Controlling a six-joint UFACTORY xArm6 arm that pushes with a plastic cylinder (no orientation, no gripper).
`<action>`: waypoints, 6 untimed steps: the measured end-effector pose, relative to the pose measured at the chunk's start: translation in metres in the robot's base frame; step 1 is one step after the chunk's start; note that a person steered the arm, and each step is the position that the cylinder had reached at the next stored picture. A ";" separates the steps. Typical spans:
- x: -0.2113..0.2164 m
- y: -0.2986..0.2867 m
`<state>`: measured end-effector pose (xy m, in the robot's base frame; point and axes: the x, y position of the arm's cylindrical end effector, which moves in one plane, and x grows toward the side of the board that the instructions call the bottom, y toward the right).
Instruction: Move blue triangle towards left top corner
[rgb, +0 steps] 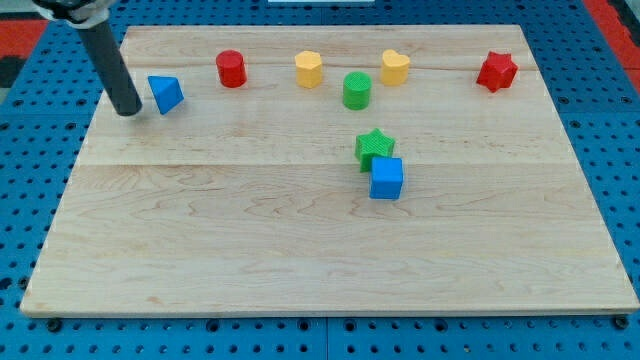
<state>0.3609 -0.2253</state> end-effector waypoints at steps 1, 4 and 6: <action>-0.009 0.016; -0.042 0.036; -0.082 0.071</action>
